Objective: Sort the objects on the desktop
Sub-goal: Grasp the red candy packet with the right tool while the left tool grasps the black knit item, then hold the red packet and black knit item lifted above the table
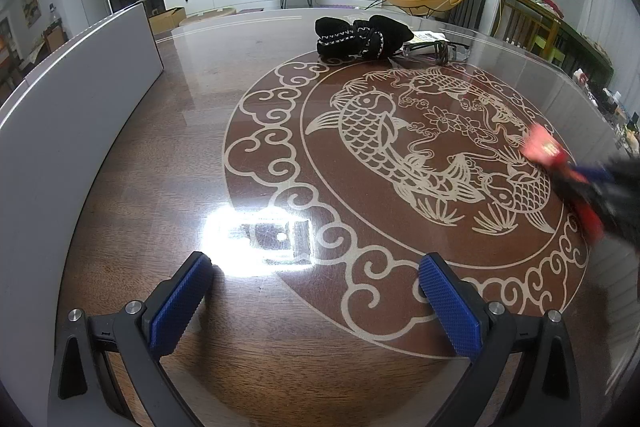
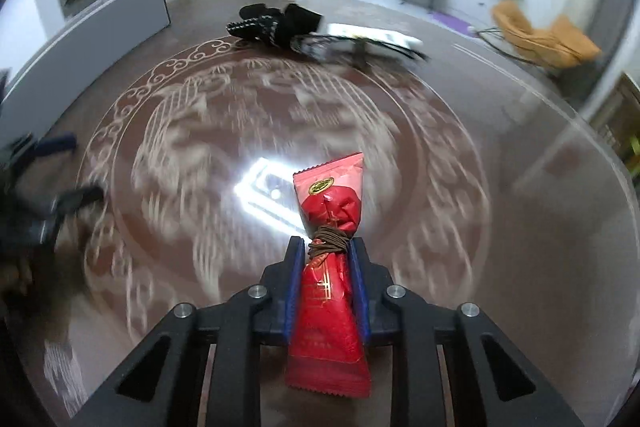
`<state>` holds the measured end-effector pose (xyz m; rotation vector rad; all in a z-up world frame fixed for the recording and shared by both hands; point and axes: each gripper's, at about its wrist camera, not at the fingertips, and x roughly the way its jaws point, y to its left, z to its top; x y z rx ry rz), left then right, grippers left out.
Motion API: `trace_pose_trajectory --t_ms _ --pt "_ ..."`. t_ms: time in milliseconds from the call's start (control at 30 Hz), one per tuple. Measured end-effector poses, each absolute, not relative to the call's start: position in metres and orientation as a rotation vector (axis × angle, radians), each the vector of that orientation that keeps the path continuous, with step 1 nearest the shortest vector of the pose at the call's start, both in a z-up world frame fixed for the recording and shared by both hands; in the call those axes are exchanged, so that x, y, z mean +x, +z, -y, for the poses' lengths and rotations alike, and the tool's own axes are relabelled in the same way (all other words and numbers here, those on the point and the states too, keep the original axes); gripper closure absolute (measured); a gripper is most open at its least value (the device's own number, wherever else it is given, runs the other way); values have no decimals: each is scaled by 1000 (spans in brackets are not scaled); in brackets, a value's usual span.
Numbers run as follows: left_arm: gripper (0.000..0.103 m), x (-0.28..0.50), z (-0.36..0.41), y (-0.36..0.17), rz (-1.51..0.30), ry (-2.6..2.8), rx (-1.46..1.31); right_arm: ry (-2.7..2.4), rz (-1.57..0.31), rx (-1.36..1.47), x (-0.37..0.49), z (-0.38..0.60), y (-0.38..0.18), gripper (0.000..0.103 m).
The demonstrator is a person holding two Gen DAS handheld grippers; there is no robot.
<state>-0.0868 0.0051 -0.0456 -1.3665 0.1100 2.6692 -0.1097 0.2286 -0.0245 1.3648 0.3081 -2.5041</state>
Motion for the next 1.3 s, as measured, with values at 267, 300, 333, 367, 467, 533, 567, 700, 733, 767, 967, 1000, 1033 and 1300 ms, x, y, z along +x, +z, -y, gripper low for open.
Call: trace_pose_trajectory --t_ms 267,300,333,367,467,533,567,700,733,767,967,1000,1033,1300 --pt "0 -144 -30 -46 -321 2386 -1404 -2616 -159 1308 -60 -260 -27 11" --pt "0 -154 -32 -45 -353 2378 -1409 -2620 -156 1311 -59 -262 -25 10" --pt "0 -166 -35 -43 -371 2373 -1403 -2622 -155 1318 -61 -263 -26 6" --pt "0 -178 -37 -39 -367 2368 -1386 -2623 -160 1329 -62 -263 -27 3" --pt "0 -210 -48 -24 -360 2373 -1316 -2631 -149 1347 -64 -263 -33 0" --pt "0 -230 -60 -14 -384 2392 -1260 -2633 -150 1347 -64 -263 -33 0" --pt "0 -239 -67 -9 -399 2401 -1232 -2633 -150 1348 -66 -261 -35 0" --pt "0 -273 -97 0 -464 2403 -1148 -2633 -150 1348 -67 -260 -36 0" --pt "0 -279 -104 -3 -495 2399 -1132 -2633 -150 1348 -67 -260 -36 0" --pt "0 -287 -109 -8 -523 2390 -1133 -2633 -150 1348 -67 -260 -36 0" --pt "35 -290 -119 -34 -571 2265 -1171 -2633 -150 1348 -67 -260 -36 0" --pt "50 -283 -115 -32 -557 2282 -1163 -2633 -150 1348 -67 -260 -36 0" --pt "56 -276 -109 -29 -520 2293 -1165 -2633 -150 1348 -67 -260 -36 0" --pt "58 -172 -63 -25 -321 2418 -1260 -2633 -150 1348 -67 -259 -36 0"
